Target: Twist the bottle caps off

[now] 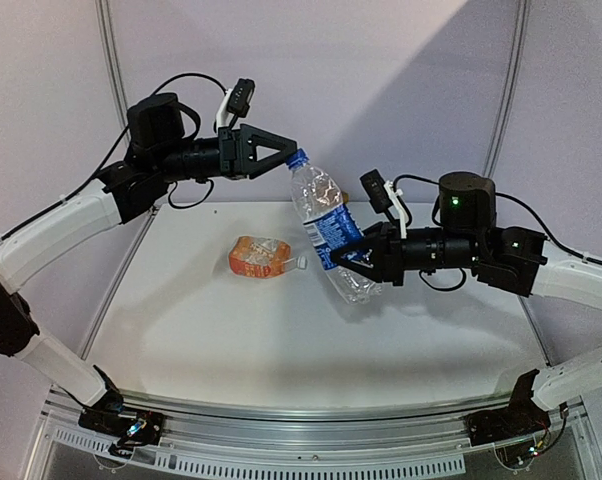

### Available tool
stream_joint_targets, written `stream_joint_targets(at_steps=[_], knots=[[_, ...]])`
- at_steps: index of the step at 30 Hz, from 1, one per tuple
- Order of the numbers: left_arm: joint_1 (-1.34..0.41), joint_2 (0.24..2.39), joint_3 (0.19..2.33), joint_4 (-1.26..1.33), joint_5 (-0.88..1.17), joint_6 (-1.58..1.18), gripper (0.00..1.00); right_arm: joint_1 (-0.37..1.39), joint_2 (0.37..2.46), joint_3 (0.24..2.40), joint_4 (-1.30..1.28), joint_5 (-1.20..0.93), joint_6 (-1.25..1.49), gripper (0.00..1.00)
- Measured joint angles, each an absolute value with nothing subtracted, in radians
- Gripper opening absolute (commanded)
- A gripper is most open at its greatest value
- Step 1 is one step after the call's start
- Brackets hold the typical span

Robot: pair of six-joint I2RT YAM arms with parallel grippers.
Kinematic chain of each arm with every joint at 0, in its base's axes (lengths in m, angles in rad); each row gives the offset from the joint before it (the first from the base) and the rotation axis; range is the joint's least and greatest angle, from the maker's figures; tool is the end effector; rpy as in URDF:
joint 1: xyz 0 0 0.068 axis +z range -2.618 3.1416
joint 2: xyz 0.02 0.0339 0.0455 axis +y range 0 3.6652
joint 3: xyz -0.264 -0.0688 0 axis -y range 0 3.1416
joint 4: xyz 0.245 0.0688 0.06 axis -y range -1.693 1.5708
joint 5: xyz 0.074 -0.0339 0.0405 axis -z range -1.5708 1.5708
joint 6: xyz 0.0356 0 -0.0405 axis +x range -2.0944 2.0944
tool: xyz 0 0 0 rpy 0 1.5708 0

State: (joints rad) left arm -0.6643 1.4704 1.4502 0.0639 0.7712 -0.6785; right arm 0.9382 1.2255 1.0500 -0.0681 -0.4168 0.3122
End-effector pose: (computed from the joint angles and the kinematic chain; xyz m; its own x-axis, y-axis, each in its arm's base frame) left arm 0.2517 -0.2286 0.4356 -0.5948 -0.1059 -0.7969 0.7926 0.0884 -0.6033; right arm 0.1573 0.2390 0.3525 -0.4336 -0.1164 -0.8936 -0.8791 0.2727 0.3910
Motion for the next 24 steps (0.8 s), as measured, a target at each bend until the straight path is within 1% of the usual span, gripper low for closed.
stream_joint_targets(at_steps=[2,4,6,8,9,12,17,20,23,24], knots=[[-0.667,1.480,1.457,0.063,0.775,-0.676,0.44,0.937,1.232,1.050,-0.068,-0.418,0.314,0.00],[-0.668,1.481,1.458,0.062,0.776,-0.675,0.43,0.937,1.236,1.050,-0.070,-0.418,0.315,0.00],[-0.668,1.481,1.459,0.062,0.778,-0.673,0.45,0.936,1.238,1.052,-0.071,-0.418,0.316,0.00],[-0.668,1.481,1.459,0.062,0.779,-0.673,0.51,0.936,1.239,1.052,-0.071,-0.418,0.317,0.00],[-0.668,1.481,1.459,0.062,0.780,-0.672,0.52,0.936,1.239,1.052,-0.070,-0.418,0.317,0.00],[-0.670,1.481,1.459,0.062,0.787,-0.673,0.51,0.936,1.239,1.053,-0.070,-0.418,0.318,0.00],[-0.672,1.481,1.459,0.060,0.798,-0.670,0.37,0.937,1.239,1.054,-0.067,-0.417,0.319,0.00],[-0.673,1.481,1.459,0.057,0.801,-0.670,0.24,0.937,1.241,1.054,-0.067,-0.417,0.327,0.00],[-0.673,1.481,1.458,0.056,0.802,-0.667,0.09,0.936,1.248,1.059,-0.067,-0.414,0.333,0.00],[-0.673,1.481,1.458,0.055,0.801,-0.667,0.06,0.936,1.251,1.061,-0.068,-0.413,0.333,0.00]])
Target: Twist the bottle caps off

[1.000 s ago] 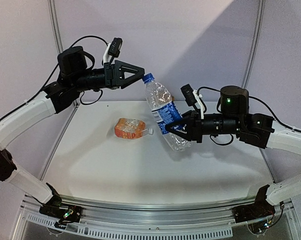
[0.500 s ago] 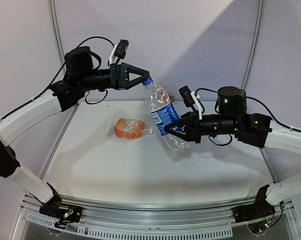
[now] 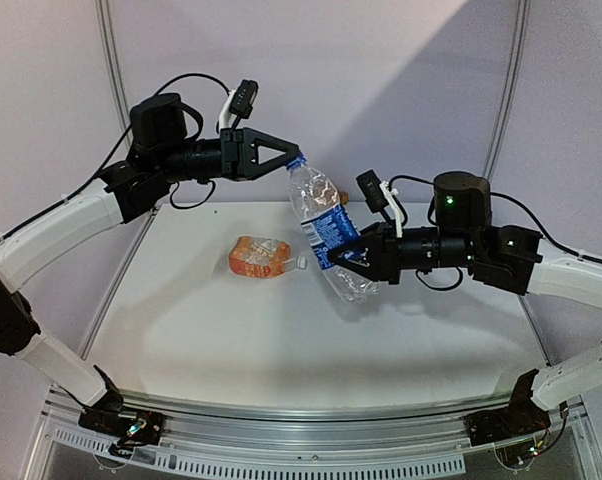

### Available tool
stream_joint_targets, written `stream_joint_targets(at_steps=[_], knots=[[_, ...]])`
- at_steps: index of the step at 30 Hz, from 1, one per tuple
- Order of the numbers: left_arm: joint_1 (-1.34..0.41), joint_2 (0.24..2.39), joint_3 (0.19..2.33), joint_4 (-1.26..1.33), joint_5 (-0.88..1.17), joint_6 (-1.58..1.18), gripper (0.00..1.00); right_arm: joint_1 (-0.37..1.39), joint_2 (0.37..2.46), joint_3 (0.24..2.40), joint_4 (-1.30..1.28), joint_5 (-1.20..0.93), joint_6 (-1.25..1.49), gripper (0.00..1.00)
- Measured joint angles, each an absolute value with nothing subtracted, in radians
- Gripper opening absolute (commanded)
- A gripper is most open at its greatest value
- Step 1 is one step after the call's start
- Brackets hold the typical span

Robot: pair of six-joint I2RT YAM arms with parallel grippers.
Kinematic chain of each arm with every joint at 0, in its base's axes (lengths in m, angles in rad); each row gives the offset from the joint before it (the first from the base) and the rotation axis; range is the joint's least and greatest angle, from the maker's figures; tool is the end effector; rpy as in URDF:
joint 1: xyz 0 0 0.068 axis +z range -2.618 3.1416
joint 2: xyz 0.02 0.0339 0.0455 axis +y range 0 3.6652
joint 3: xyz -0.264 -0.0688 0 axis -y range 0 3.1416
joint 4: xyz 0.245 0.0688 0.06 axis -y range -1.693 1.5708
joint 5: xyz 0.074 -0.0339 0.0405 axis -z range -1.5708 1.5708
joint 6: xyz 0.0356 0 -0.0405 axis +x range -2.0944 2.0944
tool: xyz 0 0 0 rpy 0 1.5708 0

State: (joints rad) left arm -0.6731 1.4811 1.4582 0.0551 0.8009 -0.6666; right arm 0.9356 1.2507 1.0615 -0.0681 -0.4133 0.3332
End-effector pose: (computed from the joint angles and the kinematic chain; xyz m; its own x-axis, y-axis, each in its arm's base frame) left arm 0.2510 -0.2328 0.4340 -0.5955 -0.0757 -0.7998 0.7976 0.0637 -0.5998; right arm 0.1617 0.2435 0.3498 -0.4592 -0.1181 -0.8805 -0.8650 0.2850 0.4129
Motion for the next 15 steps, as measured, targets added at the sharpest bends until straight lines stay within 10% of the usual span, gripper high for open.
stream_joint_targets(at_steps=[15], knots=[[-0.699,1.523,1.546,-0.183,0.413,-0.793,0.00,0.979,1.391,1.277,-0.338,0.031,0.180,0.00]])
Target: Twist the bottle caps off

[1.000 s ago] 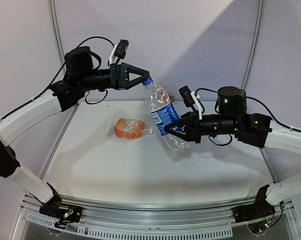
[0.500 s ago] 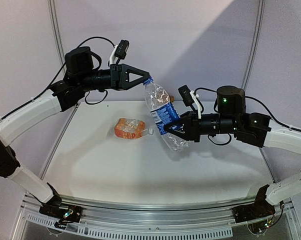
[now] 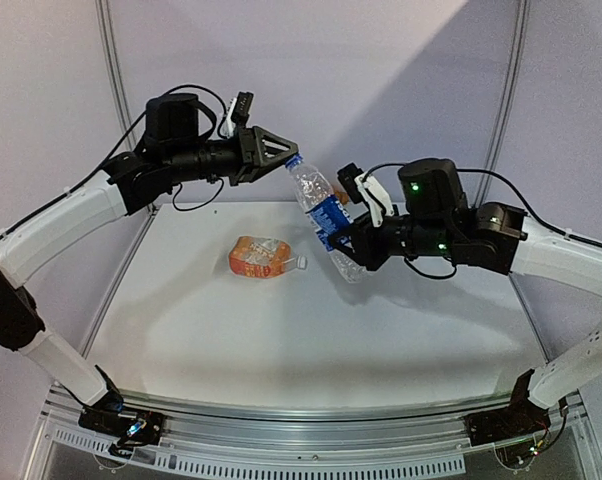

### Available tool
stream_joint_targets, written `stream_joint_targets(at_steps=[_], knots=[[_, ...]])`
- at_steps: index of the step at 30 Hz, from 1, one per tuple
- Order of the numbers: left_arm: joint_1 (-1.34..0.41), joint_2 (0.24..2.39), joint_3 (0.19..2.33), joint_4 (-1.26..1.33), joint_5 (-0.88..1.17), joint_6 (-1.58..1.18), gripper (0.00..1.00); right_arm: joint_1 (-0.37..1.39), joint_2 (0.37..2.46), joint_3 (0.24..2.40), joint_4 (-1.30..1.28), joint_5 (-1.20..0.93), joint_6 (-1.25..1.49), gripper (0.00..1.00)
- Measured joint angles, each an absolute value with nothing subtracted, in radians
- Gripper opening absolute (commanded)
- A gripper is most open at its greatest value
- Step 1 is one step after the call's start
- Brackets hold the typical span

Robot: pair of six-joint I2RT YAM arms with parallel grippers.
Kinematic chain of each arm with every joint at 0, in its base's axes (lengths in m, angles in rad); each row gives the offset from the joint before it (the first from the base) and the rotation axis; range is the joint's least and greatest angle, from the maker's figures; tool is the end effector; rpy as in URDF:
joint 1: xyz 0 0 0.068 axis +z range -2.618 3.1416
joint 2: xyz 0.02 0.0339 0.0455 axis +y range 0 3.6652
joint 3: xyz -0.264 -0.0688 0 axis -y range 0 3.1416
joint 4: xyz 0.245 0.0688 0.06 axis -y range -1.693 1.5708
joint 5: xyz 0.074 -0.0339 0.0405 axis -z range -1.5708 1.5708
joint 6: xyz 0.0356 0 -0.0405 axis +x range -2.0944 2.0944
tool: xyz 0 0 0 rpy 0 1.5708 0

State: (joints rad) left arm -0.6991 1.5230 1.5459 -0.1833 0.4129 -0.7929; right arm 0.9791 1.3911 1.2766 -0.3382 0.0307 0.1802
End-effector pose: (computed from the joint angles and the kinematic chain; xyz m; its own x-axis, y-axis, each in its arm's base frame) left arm 0.2634 -0.2402 0.4258 -0.7217 -0.2457 -0.6471 0.5394 0.3863 -0.7482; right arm 0.1803 0.2663 0.3569 -0.3859 -0.2531 -0.8871 -0.7573 0.6361 0.1480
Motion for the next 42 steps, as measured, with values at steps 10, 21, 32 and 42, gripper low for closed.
stream_joint_targets(at_steps=[10,21,32,42], knots=[[-0.750,1.617,1.705,-0.507,0.091,-1.057,0.01,1.085,1.548,1.389,-0.460,0.501,0.008,0.00],[-0.755,1.671,1.754,-0.584,0.061,-1.149,0.65,1.094,1.587,1.405,-0.496,0.600,-0.044,0.00],[-0.759,1.462,1.454,-0.367,0.181,-1.020,0.99,1.086,1.534,1.331,-0.472,0.580,-0.011,0.00],[-0.671,1.290,1.185,-0.036,0.416,-0.842,0.98,0.981,1.296,1.163,-0.316,0.167,0.118,0.00]])
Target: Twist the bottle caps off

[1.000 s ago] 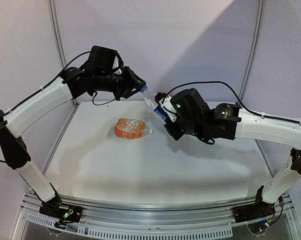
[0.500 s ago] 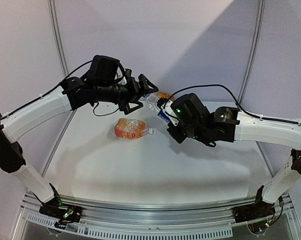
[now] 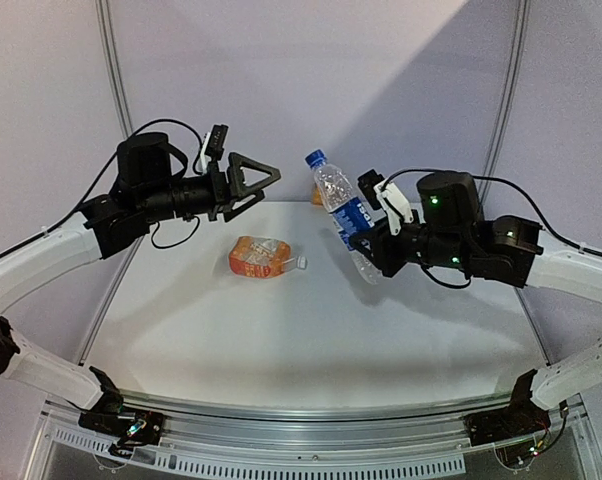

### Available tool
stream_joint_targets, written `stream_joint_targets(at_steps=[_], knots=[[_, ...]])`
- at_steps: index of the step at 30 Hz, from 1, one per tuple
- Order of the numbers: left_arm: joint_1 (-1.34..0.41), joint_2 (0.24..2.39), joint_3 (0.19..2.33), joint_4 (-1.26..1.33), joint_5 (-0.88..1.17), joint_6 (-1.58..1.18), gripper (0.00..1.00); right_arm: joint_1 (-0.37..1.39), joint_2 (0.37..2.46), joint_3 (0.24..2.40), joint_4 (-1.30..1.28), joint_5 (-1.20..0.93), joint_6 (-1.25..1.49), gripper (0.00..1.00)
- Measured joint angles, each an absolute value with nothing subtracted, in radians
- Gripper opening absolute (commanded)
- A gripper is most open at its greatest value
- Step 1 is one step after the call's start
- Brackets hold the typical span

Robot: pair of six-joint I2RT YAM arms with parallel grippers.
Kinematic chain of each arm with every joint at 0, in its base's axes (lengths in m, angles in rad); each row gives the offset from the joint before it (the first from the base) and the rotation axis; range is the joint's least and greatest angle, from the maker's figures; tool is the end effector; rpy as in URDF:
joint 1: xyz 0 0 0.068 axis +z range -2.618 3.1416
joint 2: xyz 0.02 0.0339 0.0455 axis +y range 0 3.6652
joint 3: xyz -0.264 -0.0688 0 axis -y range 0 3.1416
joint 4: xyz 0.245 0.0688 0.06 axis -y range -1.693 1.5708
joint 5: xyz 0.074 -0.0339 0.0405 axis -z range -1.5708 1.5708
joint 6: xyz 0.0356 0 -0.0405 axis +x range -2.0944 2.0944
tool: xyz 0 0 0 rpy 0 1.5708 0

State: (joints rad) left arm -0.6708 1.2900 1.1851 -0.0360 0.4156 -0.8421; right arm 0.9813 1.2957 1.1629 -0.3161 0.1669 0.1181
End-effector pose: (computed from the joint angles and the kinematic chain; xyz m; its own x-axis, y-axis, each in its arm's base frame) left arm 0.2279 -0.1992 0.3862 -0.7311 -0.2911 -0.6170 0.5051 0.3769 -0.7764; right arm 0.1702 0.2439 0.3473 -0.3264 -0.2790 -0.9031 -0.7029 0.7104 0.0346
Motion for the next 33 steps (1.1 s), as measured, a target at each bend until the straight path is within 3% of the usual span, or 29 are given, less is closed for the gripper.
stream_joint_targets(at_steps=[8,20,29,33], knots=[[-0.670,1.319,1.212,0.137,0.598,-0.735,0.92,0.962,1.252,1.083,-0.147,-0.207,0.244,0.00],[-0.669,1.401,1.296,0.172,0.676,-0.703,0.75,0.961,1.267,1.083,-0.073,-0.334,0.311,0.00],[-0.669,1.408,1.310,0.175,0.688,-0.696,0.56,0.961,1.282,1.083,-0.074,-0.352,0.314,0.00],[-0.669,1.417,1.318,0.166,0.686,-0.694,0.39,0.961,1.283,1.083,-0.074,-0.352,0.315,0.00]])
